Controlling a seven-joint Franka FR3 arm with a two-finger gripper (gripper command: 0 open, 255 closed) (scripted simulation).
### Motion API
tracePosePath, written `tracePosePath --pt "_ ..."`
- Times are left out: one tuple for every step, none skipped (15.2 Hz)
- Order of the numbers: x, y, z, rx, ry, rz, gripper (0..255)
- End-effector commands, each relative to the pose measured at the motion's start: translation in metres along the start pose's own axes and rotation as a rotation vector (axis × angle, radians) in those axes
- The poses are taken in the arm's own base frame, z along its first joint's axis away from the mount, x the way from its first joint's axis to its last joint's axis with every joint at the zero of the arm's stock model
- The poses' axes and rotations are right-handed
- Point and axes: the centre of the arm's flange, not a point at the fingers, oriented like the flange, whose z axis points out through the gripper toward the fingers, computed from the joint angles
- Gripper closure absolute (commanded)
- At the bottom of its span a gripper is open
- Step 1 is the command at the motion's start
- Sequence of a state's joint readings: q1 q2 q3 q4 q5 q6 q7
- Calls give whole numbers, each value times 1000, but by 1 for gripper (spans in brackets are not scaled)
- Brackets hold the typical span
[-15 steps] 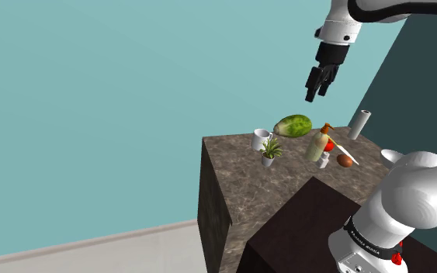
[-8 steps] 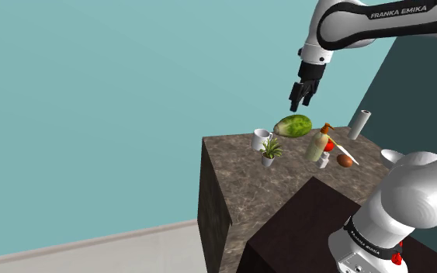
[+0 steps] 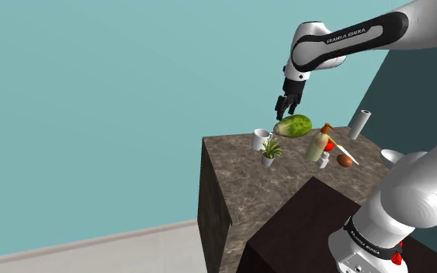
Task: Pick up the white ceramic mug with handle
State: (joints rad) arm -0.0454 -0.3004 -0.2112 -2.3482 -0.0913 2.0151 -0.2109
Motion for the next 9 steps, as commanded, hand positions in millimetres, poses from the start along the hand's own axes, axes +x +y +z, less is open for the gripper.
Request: tracePosePath --pt "18 13 20 -2 -1 0 0" --pt "26 18 29 -2 -2 0 0" --pt "34 23 38 -2 -3 0 0" --pt "42 28 48 -2 -4 0 0" --pt "49 33 57 -2 -4 0 0" --pt "57 38 67 -2 -5 0 0" --pt "65 43 76 -2 -6 0 0" --pt "73 48 85 -3 -7 0 0" --pt "81 53 95 -3 -8 0 0"
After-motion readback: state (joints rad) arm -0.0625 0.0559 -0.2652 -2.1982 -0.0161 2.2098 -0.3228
